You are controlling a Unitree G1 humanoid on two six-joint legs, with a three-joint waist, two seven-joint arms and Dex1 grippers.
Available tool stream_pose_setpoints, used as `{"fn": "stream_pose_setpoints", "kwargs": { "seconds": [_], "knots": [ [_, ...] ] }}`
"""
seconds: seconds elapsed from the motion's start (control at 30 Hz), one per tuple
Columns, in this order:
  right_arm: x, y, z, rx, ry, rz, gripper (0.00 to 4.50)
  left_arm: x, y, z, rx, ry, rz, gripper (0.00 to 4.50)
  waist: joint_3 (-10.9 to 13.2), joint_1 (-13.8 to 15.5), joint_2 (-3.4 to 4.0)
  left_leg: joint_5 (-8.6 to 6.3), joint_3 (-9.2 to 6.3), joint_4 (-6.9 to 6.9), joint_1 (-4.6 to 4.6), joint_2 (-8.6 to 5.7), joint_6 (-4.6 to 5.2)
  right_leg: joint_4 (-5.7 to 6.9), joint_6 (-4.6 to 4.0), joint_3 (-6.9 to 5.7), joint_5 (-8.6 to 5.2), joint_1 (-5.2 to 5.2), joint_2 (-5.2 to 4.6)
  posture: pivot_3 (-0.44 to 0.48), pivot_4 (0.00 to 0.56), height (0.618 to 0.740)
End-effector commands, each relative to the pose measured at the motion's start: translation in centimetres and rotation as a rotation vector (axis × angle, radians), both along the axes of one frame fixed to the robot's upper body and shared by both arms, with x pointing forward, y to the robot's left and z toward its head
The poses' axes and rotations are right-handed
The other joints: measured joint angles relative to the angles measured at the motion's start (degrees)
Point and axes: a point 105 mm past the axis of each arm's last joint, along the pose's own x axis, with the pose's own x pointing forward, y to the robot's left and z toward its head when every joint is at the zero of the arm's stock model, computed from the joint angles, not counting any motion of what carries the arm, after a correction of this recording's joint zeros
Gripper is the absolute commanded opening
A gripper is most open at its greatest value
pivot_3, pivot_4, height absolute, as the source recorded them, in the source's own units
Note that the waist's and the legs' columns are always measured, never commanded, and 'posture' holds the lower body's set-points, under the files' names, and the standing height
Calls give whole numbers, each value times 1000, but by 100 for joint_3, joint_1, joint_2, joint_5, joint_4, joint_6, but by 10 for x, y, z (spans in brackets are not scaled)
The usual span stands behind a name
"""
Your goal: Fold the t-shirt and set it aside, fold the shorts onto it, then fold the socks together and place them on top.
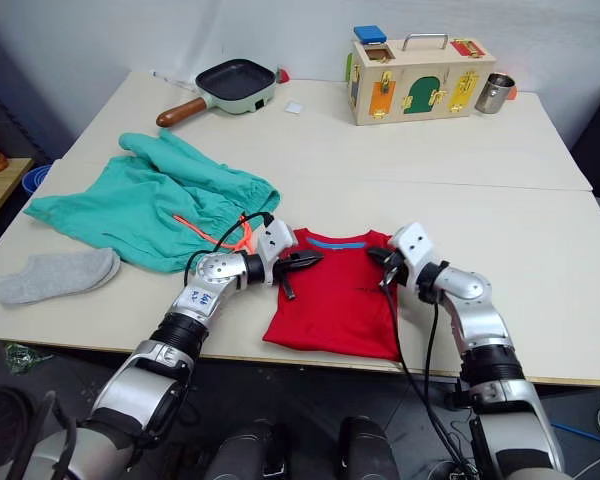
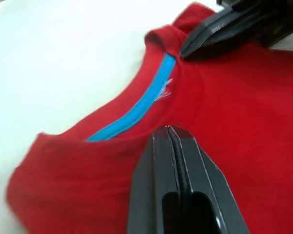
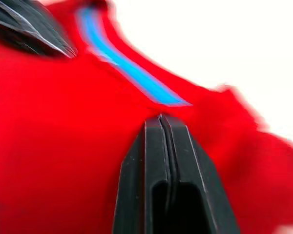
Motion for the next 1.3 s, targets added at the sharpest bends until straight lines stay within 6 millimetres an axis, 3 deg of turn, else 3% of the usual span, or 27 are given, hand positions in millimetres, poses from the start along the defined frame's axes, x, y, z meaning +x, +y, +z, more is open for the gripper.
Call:
{"fn": "stream_pose_setpoints", "kwargs": {
  "seconds": [0.03, 0.13, 0.3, 0.4, 0.47, 0.6, 0.7, 0.93, 1.07, 1.3],
  "knots": [
    [0, -19, 14, 2, -82, -12, 0, -8, 11, 8, -57, -36, -44, 23, 0, -2, 0, 0, 0, 0, 0, 1, -1, 0, 0, 0, 0, 0, 0, 0, 150, 740],
    [-15, -12, 51, 122, -188, 114, 0, -16, 22, 33, -119, -101, -111, 23, 1, -8, 1, -1, 0, -2, -4, 6, -4, -3, 0, -1, 0, -5, 5, 0, 150, 740],
    [-58, 13, 71, 193, -162, 288, 0, -36, 22, 56, -83, -158, -221, 23, 2, 20, 3, 0, -7, -2, -16, 8, -6, -4, 0, -3, 0, -12, 5, 0, 150, 740],
    [-96, 34, 51, 103, -88, 416, 0, -55, 8, 54, -82, -124, -292, 23, 2, 52, 4, -3, -23, -3, -16, 6, -7, -10, -1, 0, 0, -1, 3, 0, 150, 740],
    [-106, 36, 41, 54, -68, 433, 0, -63, 4, 48, -53, -112, -314, 23, 2, 42, 3, -8, -23, -3, -19, 3, -4, -20, -1, 0, 0, 0, 4, 0, 150, 740],
    [-123, 41, 2, 106, 33, 343, 0, -89, -6, 11, -5, 4, -359, 23, 1, 32, 3, -10, -18, -3, -14, 5, -5, -39, 4, 4, 3, 4, 7, 0, 150, 740],
    [-118, 36, -24, 65, 85, 255, 0, -97, -5, -11, 60, 52, -357, 23, 1, 4, 4, -9, -15, -9, -10, 8, -9, -51, 3, 9, 2, 1, 11, 0, 150, 740],
    [-99, -5, -38, 34, 106, 104, 0, -86, 19, -31, 126, 89, -270, 23, 0, 26, 5, -11, -14, -13, 14, 9, -11, -51, -2, 15, 5, 16, 3, 0, 150, 740],
    [-92, -32, -34, 85, 85, 1, 0, -84, 29, -28, 107, 91, -247, 23, -2, 35, 7, -14, -15, -18, 33, 5, -8, -54, -3, 14, 4, 34, -10, 0, 150, 740],
    [-99, -27, -17, 53, 9, 117, 0, -85, 27, -17, 58, 77, -264, 23, -2, 19, 10, -14, -10, -26, 36, 4, -8, -49, -5, 10, 3, 29, -16, 0, 150, 740]
  ]
}}
